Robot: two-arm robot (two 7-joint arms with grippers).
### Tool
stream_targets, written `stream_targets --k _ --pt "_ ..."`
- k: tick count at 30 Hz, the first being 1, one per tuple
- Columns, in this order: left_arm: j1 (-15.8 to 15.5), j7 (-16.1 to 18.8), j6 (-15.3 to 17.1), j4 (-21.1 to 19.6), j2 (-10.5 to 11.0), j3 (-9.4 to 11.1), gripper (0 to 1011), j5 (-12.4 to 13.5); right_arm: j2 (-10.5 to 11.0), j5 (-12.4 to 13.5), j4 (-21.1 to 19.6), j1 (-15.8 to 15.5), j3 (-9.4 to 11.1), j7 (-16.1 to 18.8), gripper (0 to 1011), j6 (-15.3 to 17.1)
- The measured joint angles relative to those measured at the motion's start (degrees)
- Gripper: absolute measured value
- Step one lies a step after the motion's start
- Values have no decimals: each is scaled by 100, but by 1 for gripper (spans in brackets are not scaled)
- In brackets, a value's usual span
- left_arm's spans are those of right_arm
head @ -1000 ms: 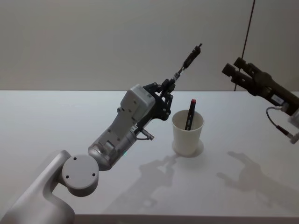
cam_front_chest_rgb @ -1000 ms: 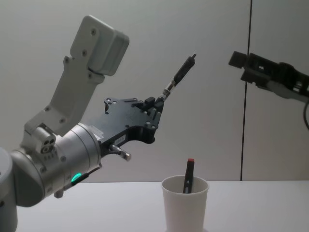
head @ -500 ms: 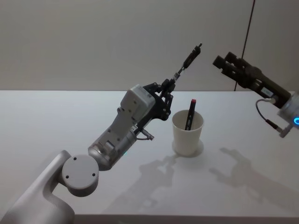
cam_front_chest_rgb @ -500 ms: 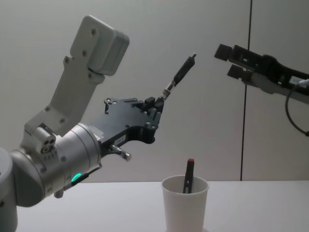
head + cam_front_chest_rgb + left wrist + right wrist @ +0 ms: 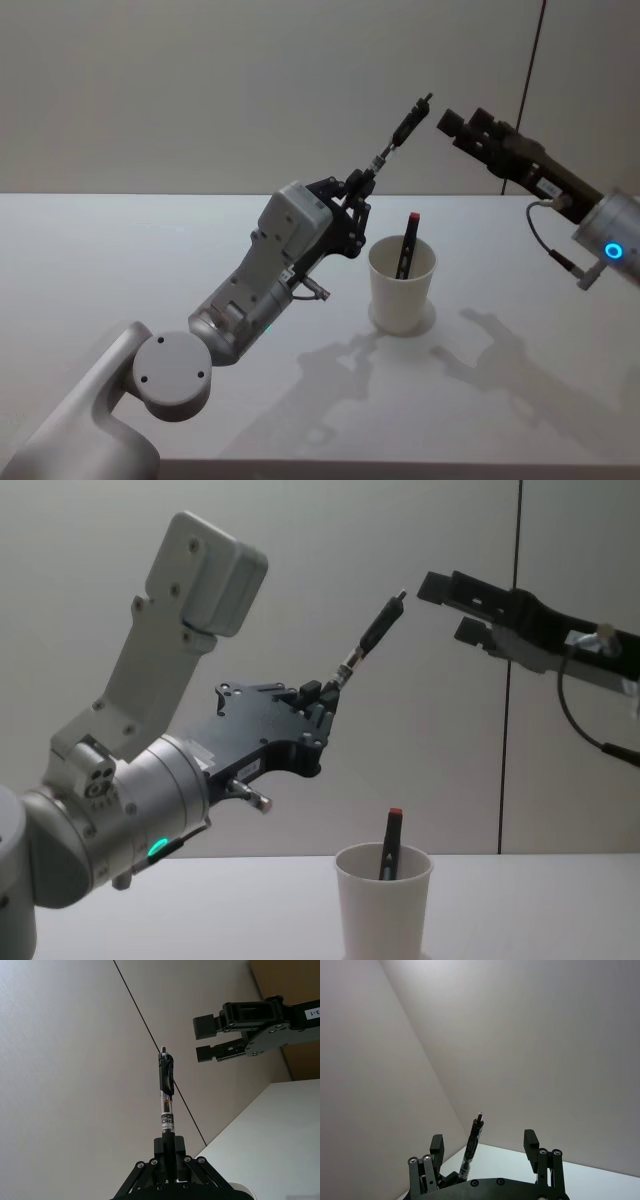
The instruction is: Place the pen into the pen holder.
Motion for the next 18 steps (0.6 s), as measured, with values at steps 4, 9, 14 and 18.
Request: stream_targets --k 4,9,14,18 --pt "0 0 0 0 0 0 126 0 -22 8 -115 -39 -44 -234 1001 63" --pt "0 0 0 0 0 0 126 0 -41 33 -273 -97 -102 -493 1001 160" --pt "0 0 0 0 0 0 126 0 -50 59 -410 -151 -152 -655 1001 246" --pt "0 0 0 0 0 0 126 0 -59 84 -557 -214 -200 -821 1001 320"
